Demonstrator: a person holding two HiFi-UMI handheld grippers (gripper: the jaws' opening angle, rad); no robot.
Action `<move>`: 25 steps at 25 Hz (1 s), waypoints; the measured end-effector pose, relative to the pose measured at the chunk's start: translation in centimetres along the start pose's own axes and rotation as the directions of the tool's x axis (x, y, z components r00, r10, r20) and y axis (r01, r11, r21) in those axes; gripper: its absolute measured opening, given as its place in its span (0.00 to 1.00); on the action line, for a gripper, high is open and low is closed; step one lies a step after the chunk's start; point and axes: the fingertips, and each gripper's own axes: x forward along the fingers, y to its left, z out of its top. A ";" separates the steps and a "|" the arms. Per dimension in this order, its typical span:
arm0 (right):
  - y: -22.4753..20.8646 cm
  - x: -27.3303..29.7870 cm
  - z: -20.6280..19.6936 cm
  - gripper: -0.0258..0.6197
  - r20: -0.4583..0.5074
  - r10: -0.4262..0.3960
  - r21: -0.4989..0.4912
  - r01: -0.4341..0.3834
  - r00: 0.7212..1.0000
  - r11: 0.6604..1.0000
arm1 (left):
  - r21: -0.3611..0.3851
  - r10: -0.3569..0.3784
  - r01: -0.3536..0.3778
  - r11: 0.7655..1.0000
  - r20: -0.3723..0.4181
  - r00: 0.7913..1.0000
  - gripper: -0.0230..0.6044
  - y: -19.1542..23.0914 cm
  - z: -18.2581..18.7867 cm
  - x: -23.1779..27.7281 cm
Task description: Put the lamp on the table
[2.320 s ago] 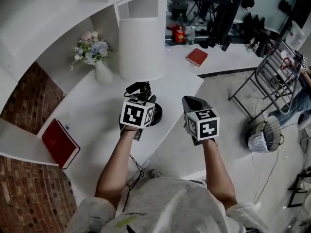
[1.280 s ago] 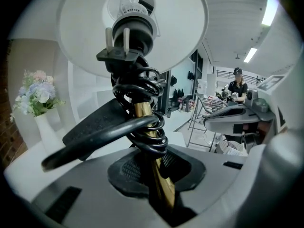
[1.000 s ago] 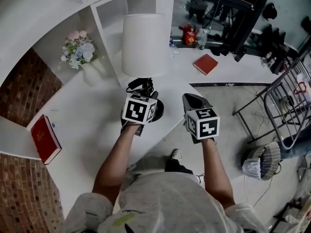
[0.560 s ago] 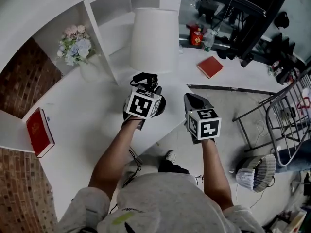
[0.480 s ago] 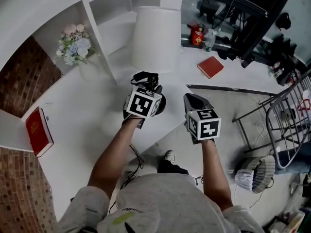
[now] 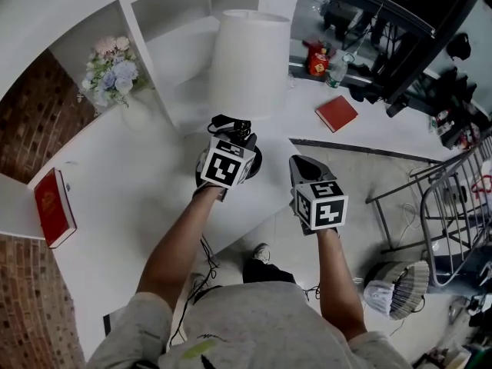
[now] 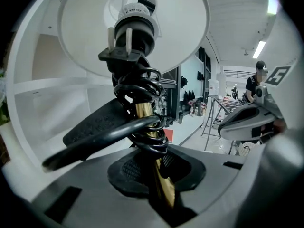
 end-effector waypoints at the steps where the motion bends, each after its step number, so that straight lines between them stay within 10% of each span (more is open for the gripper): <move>1: -0.1 0.3 0.0 0.04 -0.001 0.005 -0.004 -0.005 1.000 1.000 | -0.005 0.002 -0.002 1.000 0.005 1.000 0.17 0.2 0.0 0.4; 25: -1.7 6.0 -0.4 0.04 -0.046 0.104 -0.114 -0.109 0.994 0.987 | 0.058 0.078 -0.087 0.995 0.138 0.987 0.16 3.1 1.3 7.0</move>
